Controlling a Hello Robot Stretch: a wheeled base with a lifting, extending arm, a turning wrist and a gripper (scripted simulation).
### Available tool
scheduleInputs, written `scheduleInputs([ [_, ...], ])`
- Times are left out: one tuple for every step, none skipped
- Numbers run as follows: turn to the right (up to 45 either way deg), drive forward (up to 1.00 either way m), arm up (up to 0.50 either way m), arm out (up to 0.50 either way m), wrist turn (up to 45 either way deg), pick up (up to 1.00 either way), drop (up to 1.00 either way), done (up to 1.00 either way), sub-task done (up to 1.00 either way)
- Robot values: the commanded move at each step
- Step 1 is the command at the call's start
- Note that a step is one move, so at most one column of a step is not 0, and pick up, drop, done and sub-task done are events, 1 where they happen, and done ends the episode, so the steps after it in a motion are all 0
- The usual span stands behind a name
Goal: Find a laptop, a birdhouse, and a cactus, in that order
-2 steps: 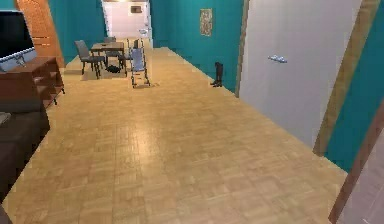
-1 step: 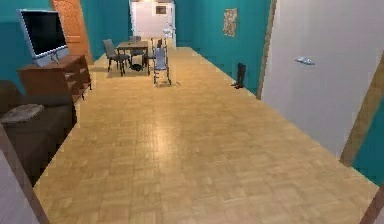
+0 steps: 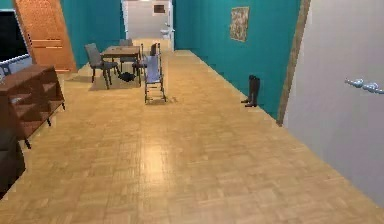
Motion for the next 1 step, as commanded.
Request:
scheduleInputs([
  [0.0,1.0,0.0,0.0,0.0,0.0,0.0,0.0,0.0],
])
